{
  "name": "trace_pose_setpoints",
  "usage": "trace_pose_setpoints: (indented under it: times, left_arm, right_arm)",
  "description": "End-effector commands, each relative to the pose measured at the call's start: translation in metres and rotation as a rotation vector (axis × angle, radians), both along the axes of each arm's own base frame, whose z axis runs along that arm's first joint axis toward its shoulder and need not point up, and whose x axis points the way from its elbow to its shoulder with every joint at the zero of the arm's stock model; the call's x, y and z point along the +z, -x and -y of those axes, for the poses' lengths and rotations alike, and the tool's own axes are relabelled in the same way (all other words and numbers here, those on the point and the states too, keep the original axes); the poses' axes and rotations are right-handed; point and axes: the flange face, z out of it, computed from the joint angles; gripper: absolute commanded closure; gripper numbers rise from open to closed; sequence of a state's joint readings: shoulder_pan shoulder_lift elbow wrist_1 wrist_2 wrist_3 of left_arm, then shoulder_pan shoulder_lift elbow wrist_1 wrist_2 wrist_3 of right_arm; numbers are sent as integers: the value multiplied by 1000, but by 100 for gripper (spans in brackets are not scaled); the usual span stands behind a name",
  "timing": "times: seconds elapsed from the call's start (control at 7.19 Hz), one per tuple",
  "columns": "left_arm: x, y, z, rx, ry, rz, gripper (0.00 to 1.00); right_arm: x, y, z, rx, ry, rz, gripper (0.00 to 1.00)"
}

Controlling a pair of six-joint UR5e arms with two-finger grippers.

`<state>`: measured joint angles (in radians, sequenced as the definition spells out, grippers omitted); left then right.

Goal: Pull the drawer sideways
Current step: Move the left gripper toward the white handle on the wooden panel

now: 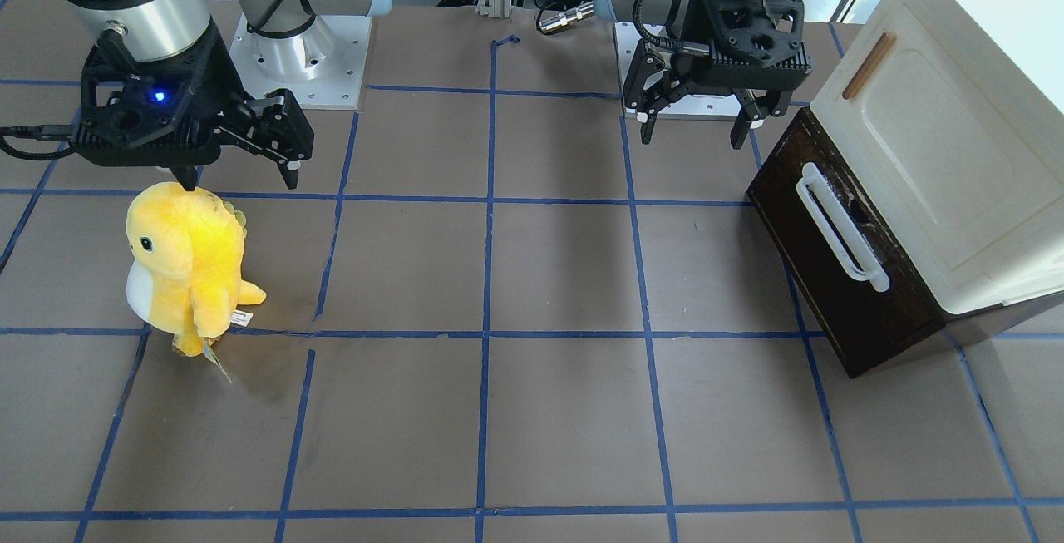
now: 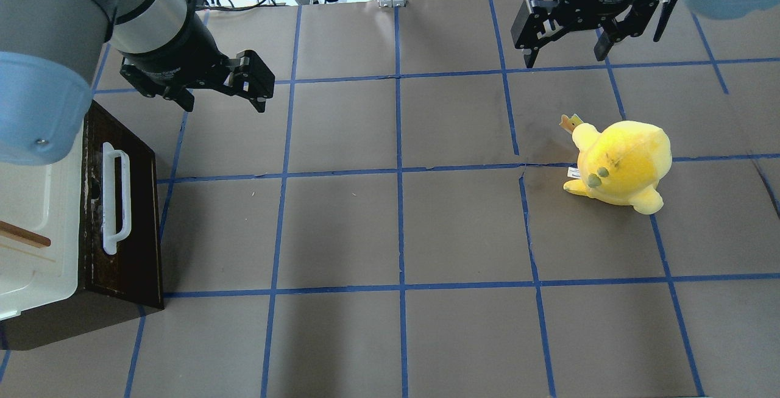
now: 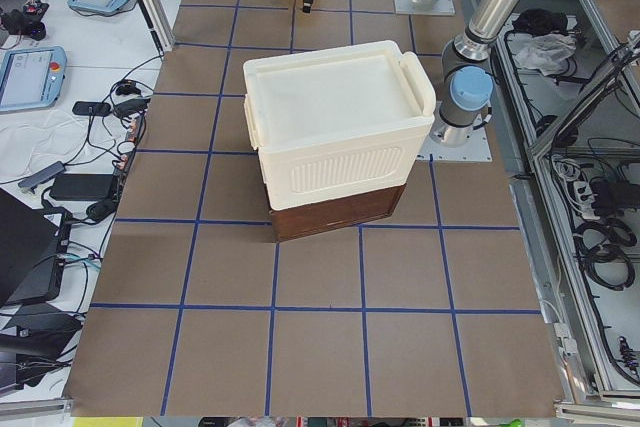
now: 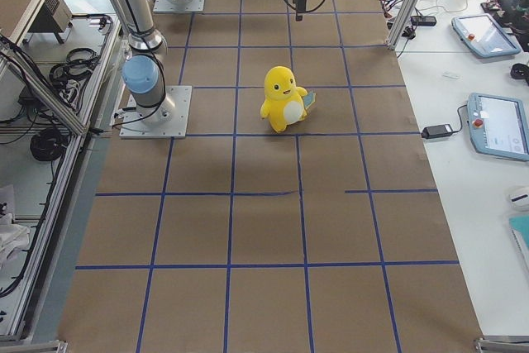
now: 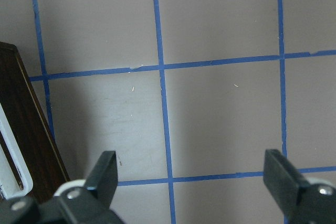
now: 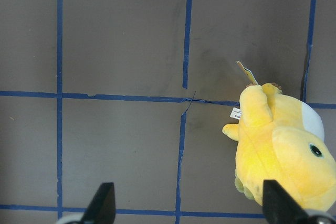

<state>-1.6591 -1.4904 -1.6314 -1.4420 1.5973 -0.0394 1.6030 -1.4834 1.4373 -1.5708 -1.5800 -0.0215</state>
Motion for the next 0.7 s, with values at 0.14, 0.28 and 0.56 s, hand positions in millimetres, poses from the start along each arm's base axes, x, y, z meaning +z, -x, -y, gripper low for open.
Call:
trace_pose_setpoints:
  times: [0.14,0.28,0.56]
  left_arm:
    - [-2,1,5,12,8,-3,0]
    - [-5,-1,6,23,4,13,0]
    - [-30,-2,39,191,44,27,0]
  right_arm:
    - [0,0,0,0,0,0,0]
    - [0,0,0,0,0,0,0]
    - [0,0,0,0,0,0,0]
